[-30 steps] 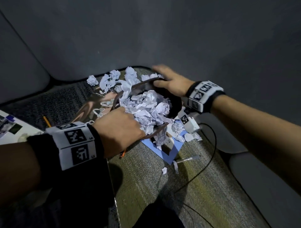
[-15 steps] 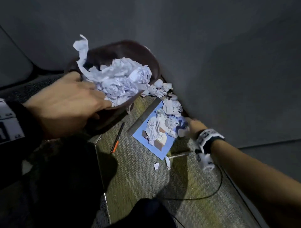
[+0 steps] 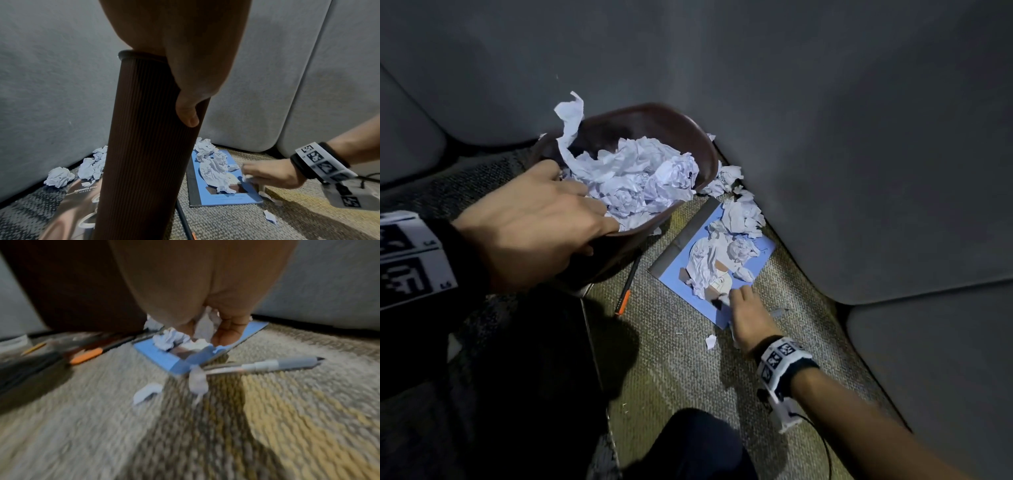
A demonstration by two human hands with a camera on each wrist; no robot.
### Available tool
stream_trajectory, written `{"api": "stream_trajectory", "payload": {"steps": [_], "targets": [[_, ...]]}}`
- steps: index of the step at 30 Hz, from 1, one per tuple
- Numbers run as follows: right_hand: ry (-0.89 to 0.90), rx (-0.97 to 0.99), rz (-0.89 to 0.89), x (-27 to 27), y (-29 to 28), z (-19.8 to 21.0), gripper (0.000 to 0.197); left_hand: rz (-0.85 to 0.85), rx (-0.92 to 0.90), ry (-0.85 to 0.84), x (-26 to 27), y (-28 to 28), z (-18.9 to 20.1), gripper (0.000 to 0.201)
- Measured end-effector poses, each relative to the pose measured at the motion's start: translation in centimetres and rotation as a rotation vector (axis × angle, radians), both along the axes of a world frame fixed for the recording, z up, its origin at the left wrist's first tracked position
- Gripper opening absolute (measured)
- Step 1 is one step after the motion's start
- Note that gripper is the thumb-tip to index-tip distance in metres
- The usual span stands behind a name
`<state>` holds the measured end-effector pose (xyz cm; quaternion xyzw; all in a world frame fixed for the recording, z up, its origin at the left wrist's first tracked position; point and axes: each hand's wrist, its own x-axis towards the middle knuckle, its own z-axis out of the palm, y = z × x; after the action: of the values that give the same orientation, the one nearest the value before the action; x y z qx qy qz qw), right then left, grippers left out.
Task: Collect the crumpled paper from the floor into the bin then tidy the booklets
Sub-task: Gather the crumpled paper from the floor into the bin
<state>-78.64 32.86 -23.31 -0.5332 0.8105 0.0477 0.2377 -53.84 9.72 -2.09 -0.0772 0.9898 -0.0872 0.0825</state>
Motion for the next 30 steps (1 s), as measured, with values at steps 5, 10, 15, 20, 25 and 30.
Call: {"api": "stream_trajectory", "payload": {"steps": [5, 10, 15, 20, 25, 30], "targets": [[0.034, 0.102, 0.008, 0.4, 1.5, 0.0, 0.055, 0.018, -0.022, 0.007, 0.1, 0.2, 0.1, 0.015], [0.042, 0.094, 0.104, 0.3, 2.2, -0.2, 0.033, 0.019, -0.047, -0.029, 0.2, 0.5, 0.3, 0.024], [-0.068, 0.054, 0.107, 0.1, 1.9, -0.2, 0.026, 0.050, -0.077, -0.050, 0.2, 0.7, 0.7, 0.022], [-0.023, -0.124, -0.038, 1.1, 2.1, 0.4, 0.036, 0.073, -0.123, -0.077, 0.3, 1.1, 1.2, 0.011], [-0.061, -0.147, -0.159, 1.4, 2.5, -0.2, 0.029, 0.081, -0.175, -0.147, -0.3, 1.3, 1.4, 0.008], [-0.062, -0.180, -0.232, 2.3, 2.5, 0.2, 0.062, 0.066, -0.131, -0.090, -0.1, 1.2, 1.3, 0.008]]}}
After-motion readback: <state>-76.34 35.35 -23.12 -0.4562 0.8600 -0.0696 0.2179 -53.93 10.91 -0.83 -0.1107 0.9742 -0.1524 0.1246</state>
